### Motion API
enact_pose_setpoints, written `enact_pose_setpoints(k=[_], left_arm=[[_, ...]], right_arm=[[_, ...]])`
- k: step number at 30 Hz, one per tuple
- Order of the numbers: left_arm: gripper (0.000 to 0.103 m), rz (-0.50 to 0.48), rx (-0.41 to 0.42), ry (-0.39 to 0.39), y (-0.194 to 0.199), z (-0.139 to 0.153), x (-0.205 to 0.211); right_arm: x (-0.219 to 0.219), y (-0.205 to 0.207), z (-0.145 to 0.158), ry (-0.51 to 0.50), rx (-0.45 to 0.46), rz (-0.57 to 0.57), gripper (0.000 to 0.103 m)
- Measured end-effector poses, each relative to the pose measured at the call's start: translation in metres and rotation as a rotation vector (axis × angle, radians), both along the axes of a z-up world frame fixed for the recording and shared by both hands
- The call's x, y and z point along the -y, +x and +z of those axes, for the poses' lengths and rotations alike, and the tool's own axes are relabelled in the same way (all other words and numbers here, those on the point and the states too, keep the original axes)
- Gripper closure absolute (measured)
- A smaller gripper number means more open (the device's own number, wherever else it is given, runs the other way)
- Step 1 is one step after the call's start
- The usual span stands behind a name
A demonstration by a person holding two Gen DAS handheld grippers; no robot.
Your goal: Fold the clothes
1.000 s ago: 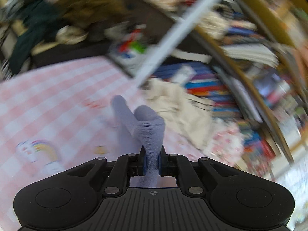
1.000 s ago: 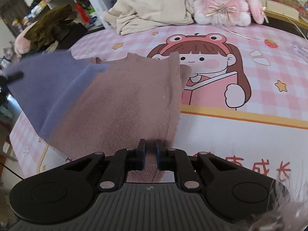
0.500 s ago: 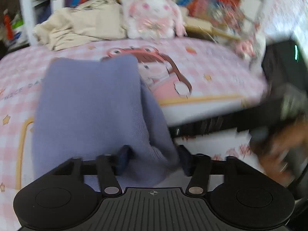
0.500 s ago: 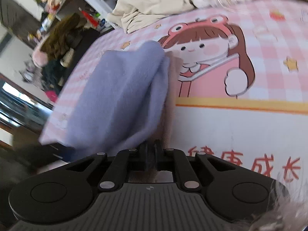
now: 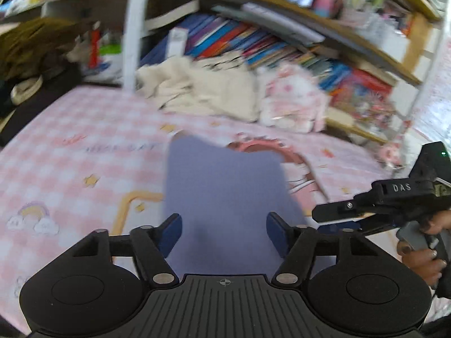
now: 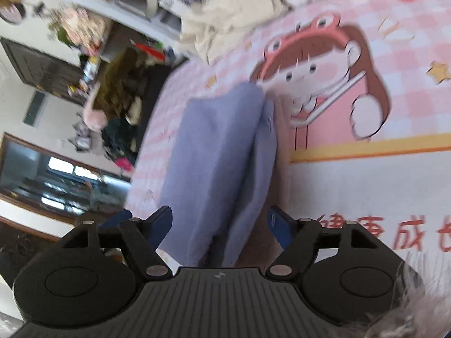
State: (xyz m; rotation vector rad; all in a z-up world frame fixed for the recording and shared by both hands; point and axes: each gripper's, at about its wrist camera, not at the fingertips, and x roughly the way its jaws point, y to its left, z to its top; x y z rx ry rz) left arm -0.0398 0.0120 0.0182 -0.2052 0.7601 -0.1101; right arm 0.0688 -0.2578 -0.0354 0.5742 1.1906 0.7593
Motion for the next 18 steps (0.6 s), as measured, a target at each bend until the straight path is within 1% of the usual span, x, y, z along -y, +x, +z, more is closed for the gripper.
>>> enact_pose_setpoints(k=[1, 2, 3, 4, 5, 6, 7, 8, 9, 11, 12, 13, 14, 15, 17, 18], left_arm=[[0.055, 0.003, -0.017, -0.005, 0.002, -0.008, -0.003], [0.061, 0.001, -0.024, -0.001, 0.002, -0.011, -0.002], [0.061, -0.001, -0.03, 0.002, 0.002, -0.014, -0.001], [0.061, -0.002, -0.036, 0.005, 0.002, -0.017, 0.0], [0.061, -0.004, -0.042, 0.009, 0.002, -0.019, 0.001], [0.061, -0.006, -0.048, 0.012, 0.002, -0.022, 0.002], [0.061, -0.007, -0.054, 0.016, 0.002, -0.025, 0.003], [0.061, -0.009, -0.061, 0.019, 0.002, -0.028, 0.005], [0.061, -0.011, -0.067, 0.022, 0.002, -0.03, 0.006], [0.061, -0.014, -0.079, 0.029, 0.002, -0.036, 0.008], [0.061, -0.016, -0.085, 0.033, 0.002, -0.038, 0.009], [0.059, -0.024, -0.085, 0.04, 0.003, -0.04, 0.01], [0.057, -0.037, -0.086, 0.046, 0.002, -0.04, 0.012], [0.057, -0.052, -0.09, 0.059, 0.003, -0.039, 0.015], [0.057, -0.072, -0.104, 0.089, 0.004, -0.035, 0.016], [0.057, -0.076, -0.099, 0.098, 0.002, -0.03, 0.015]], right_arm=[[-0.007, 0.002, -0.003, -0.025, -0.004, 0.0, 0.031], [-0.014, 0.005, -0.007, -0.045, -0.005, -0.002, 0.033], [-0.02, 0.005, -0.006, -0.064, 0.02, 0.0, 0.041], [-0.027, 0.003, -0.001, -0.089, 0.073, 0.012, 0.07], [-0.033, 0.001, 0.005, -0.114, 0.126, 0.024, 0.085], [-0.039, -0.001, 0.011, -0.139, 0.178, 0.036, 0.087], [-0.043, -0.007, 0.021, -0.145, 0.263, 0.056, 0.088], [-0.044, -0.019, 0.038, -0.122, 0.385, 0.089, 0.088], [-0.045, -0.027, 0.048, -0.117, 0.463, 0.11, 0.088], [-0.049, -0.035, 0.053, -0.166, 0.519, 0.119, 0.088], [-0.05, -0.033, 0.049, -0.207, 0.512, 0.107, 0.087], [-0.051, -0.022, 0.035, -0.266, 0.451, 0.078, 0.085], [-0.047, -0.013, 0.023, -0.29, 0.39, 0.053, 0.083], [-0.04, -0.007, 0.017, -0.274, 0.347, 0.032, 0.075], [-0.026, 0.003, 0.005, -0.243, 0.261, -0.009, 0.069], [-0.02, 0.006, 0.003, -0.233, 0.241, -0.022, 0.061]])
